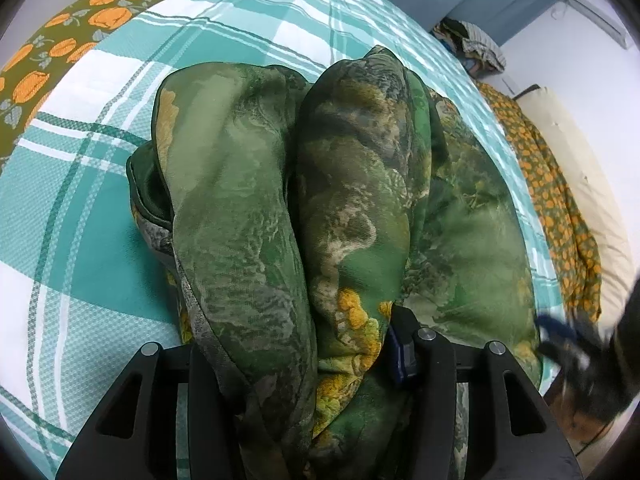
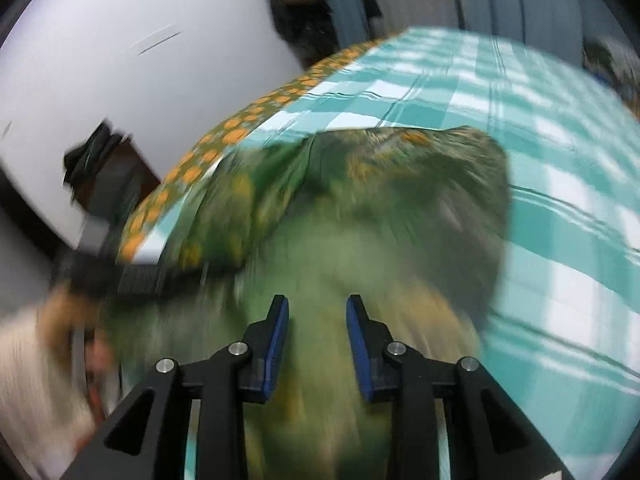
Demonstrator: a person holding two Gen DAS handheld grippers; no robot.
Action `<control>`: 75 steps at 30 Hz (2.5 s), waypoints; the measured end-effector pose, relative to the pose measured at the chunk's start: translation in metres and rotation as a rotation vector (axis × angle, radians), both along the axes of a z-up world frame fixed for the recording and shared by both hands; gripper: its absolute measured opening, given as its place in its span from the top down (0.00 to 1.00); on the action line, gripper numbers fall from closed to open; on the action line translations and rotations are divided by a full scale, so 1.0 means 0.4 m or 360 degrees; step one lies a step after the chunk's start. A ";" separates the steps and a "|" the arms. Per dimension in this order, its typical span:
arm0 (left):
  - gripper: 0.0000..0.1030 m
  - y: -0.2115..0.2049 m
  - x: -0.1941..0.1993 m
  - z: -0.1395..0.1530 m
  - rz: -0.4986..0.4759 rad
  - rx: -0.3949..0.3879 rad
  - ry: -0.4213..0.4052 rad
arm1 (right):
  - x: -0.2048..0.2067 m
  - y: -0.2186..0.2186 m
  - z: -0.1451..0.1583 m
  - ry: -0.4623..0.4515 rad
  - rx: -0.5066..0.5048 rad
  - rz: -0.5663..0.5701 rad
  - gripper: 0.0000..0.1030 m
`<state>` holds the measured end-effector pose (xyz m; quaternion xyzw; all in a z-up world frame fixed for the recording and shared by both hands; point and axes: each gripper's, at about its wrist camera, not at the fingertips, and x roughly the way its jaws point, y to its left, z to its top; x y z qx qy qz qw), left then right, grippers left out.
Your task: Fold large clothes
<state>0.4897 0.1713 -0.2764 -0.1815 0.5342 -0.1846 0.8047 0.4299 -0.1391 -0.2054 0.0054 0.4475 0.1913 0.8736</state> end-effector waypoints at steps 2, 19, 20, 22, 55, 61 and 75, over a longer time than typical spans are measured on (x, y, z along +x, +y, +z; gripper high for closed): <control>0.50 0.000 0.002 -0.001 0.0000 -0.0005 0.0001 | -0.084 -0.034 0.002 -0.0019 -0.0039 -0.0030 0.70; 0.29 -0.018 -0.034 0.100 0.0040 0.0038 -0.0055 | -0.126 -0.047 -0.047 0.0065 -0.0154 -0.0154 0.63; 0.25 -0.011 -0.046 0.117 0.0048 0.0015 -0.0065 | -0.131 -0.050 -0.035 0.0054 -0.0153 -0.0165 0.60; 0.16 0.026 -0.082 0.162 0.0082 -0.0050 -0.0119 | -0.147 -0.063 0.003 0.0002 -0.0125 -0.0182 0.57; 0.00 0.031 0.056 -0.035 0.0032 -0.0322 0.0295 | 0.074 0.281 -0.077 0.0019 -0.0186 0.0211 0.56; 0.00 0.009 0.068 -0.032 -0.0005 -0.0215 0.0303 | -0.023 0.169 0.029 -0.0061 -0.0022 0.0139 0.50; 0.01 -0.041 0.102 -0.042 -0.0035 -0.0123 0.0330 | 0.121 -0.206 -0.150 0.0485 0.0757 -0.0304 0.17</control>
